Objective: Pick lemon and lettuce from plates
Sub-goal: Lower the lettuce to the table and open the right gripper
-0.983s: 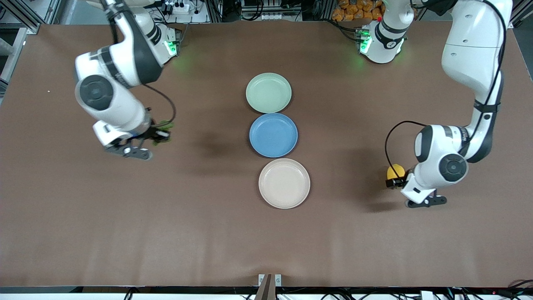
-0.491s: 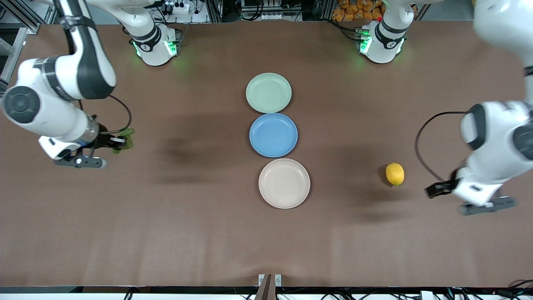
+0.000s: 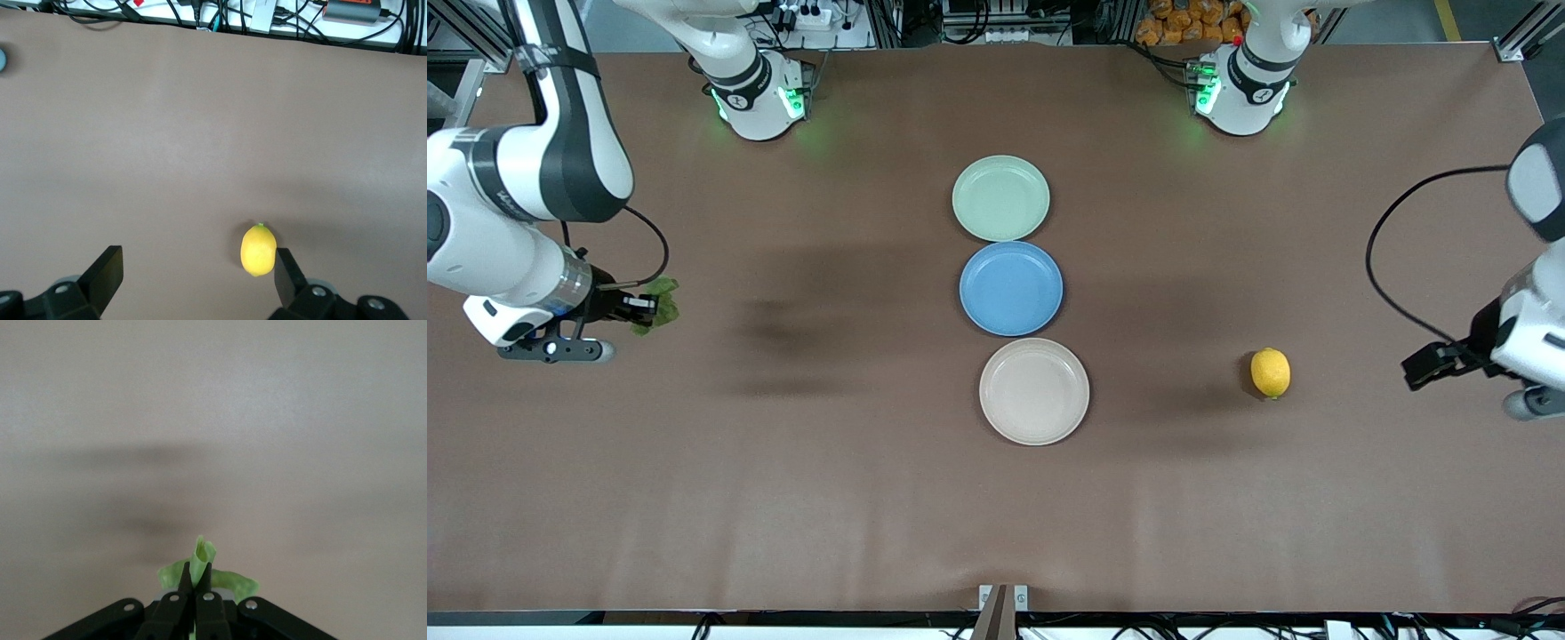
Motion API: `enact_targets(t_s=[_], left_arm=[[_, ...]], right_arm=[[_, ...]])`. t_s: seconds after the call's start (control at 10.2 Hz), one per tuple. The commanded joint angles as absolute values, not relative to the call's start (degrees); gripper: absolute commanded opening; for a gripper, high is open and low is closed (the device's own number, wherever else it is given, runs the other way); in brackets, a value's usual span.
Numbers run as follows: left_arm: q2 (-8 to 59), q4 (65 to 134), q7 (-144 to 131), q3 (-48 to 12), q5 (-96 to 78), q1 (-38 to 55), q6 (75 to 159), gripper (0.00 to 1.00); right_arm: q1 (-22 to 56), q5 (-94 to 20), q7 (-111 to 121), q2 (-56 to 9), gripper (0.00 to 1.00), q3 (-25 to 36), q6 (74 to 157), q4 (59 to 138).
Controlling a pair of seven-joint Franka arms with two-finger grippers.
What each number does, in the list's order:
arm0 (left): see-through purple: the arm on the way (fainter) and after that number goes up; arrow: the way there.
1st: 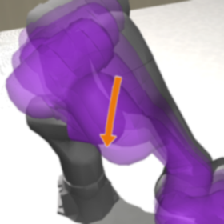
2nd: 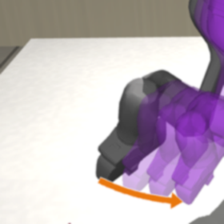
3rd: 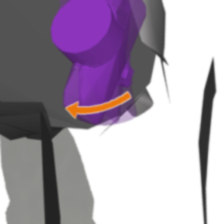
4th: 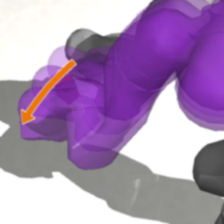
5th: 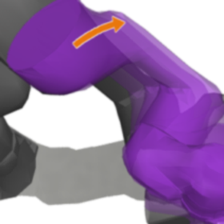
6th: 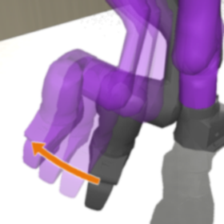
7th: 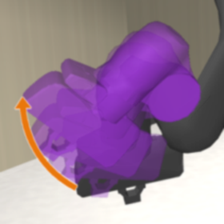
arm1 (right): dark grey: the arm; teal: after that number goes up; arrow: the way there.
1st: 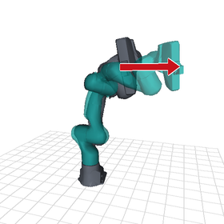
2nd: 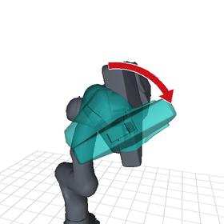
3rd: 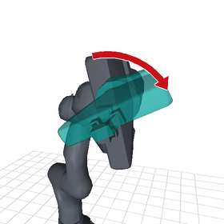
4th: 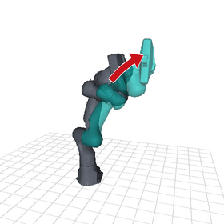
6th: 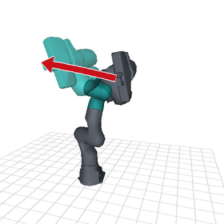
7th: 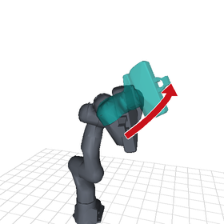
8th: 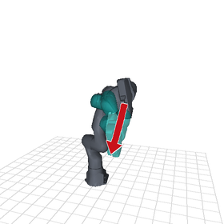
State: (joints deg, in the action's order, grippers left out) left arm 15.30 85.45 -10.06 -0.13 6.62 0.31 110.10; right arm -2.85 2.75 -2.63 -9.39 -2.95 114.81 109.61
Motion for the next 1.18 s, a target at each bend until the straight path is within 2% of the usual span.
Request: enact_targets(t_s=[0.0,0.29,0.59,1.08], left_arm=[[12.23,85.87,-8.09,-0.26,6.5,0.26,107.85,1.0],[9.94,86.04,-7.21,-0.26,6.07,0.09,106.88,1.0],[7.48,86.04,-6.86,-0.18,4.39,0.35,104.6,1.0],[5.37,85.96,-5.01,-0.26,4.04,-0.09,101.78,1.0]], right_arm=[[-4.13,1.41,-1.14,-9.49,0.0,-2.99,121.88,114.16],[-5.71,1.41,0.26,-12.47,0.0,-2.99,126.02,114.87],[-5.98,1.41,0.18,-16.07,0.0,-2.9,137.94,119.95],[-5.8,1.41,0.0,-21.0,0.0,-2.99,150.0,124.62]])
